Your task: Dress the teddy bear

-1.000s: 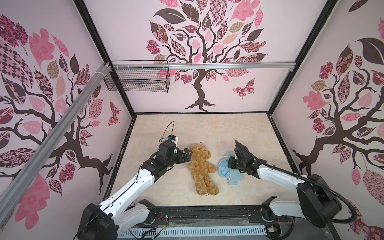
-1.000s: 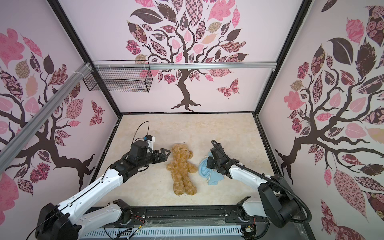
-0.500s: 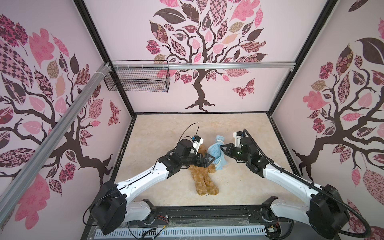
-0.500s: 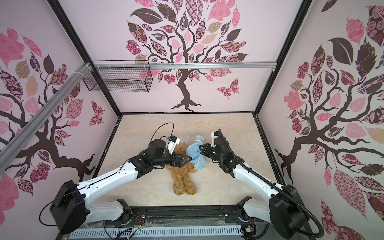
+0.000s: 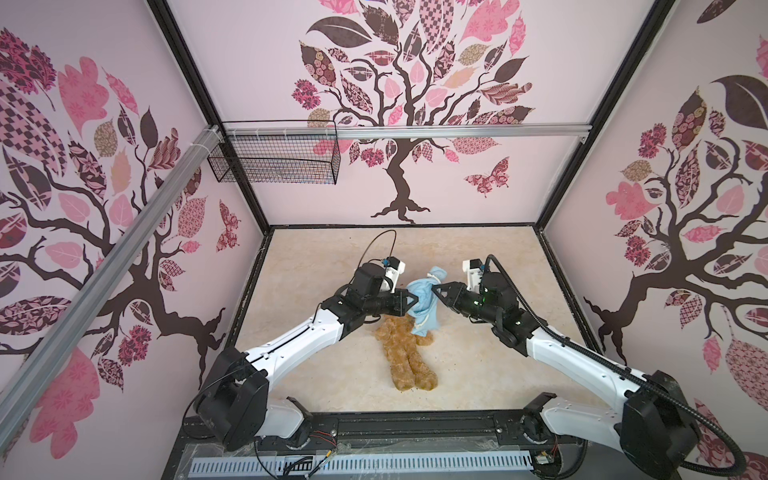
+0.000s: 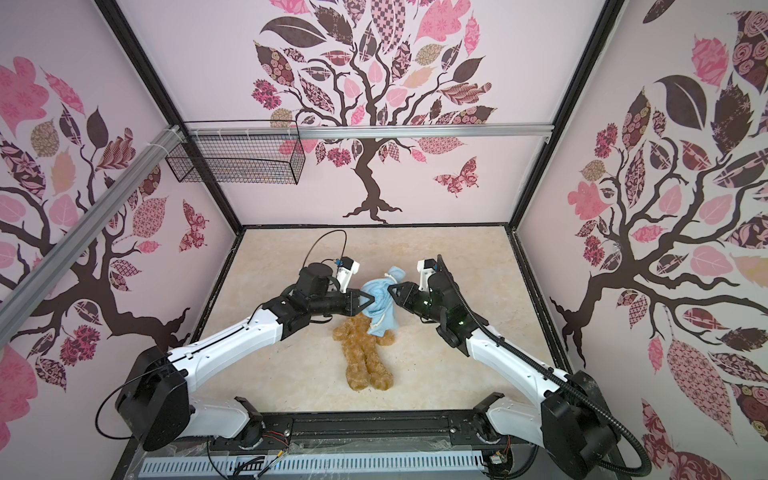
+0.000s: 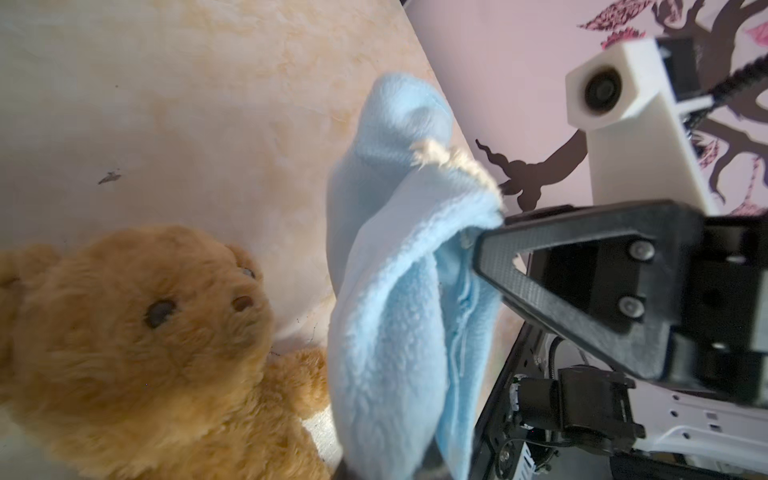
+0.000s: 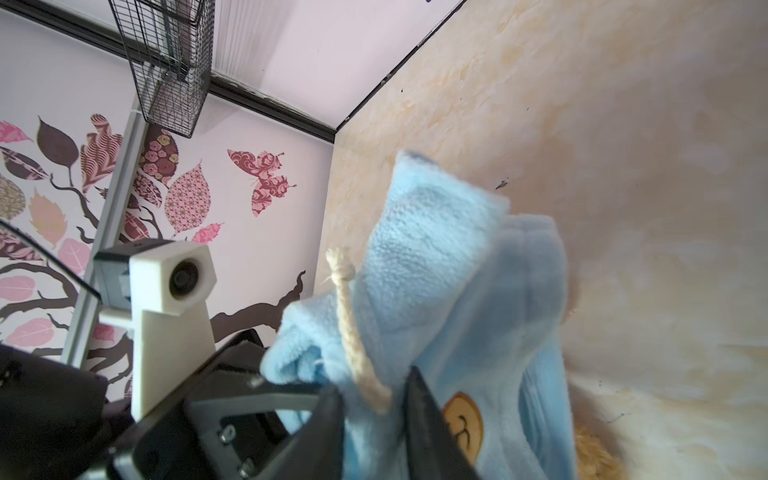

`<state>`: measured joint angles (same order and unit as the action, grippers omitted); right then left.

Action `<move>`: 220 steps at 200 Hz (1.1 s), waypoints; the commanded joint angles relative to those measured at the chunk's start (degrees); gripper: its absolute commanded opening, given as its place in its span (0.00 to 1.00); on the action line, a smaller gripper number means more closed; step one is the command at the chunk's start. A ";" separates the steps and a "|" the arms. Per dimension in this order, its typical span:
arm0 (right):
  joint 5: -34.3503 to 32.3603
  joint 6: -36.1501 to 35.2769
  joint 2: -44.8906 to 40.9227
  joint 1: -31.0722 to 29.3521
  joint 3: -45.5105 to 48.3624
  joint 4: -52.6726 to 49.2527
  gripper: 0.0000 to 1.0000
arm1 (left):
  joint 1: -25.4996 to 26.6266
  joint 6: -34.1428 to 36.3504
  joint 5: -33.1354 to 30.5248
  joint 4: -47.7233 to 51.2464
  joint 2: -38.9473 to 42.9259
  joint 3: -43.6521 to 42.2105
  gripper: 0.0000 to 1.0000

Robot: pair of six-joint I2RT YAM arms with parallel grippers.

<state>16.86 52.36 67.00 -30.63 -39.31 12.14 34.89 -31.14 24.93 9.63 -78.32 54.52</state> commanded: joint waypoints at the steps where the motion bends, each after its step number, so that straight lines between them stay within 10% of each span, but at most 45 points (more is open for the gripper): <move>1: -0.35 -9.06 -2.72 -0.28 -0.25 -5.90 0.57 | -6.92 4.13 8.29 13.50 6.02 3.81 0.00; 24: -3.32 -15.83 -2.87 -1.73 1.19 -11.12 0.83 | -15.46 10.79 10.93 27.23 11.03 5.70 0.00; 60: -11.32 -18.26 3.10 -11.37 1.04 -10.43 0.94 | -25.89 14.18 9.00 33.08 17.94 7.88 0.00; 125: -23.85 -17.47 24.70 -17.58 -9.98 -5.08 0.99 | -26.63 11.89 2.89 30.24 19.57 9.08 0.00; 220: -23.25 -13.54 42.61 -16.54 -21.86 0.08 0.99 | -26.58 10.92 4.07 27.31 19.82 4.61 0.00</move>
<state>-6.35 37.50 104.88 -48.03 -57.87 10.20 8.49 -19.90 28.60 38.79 -58.74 61.36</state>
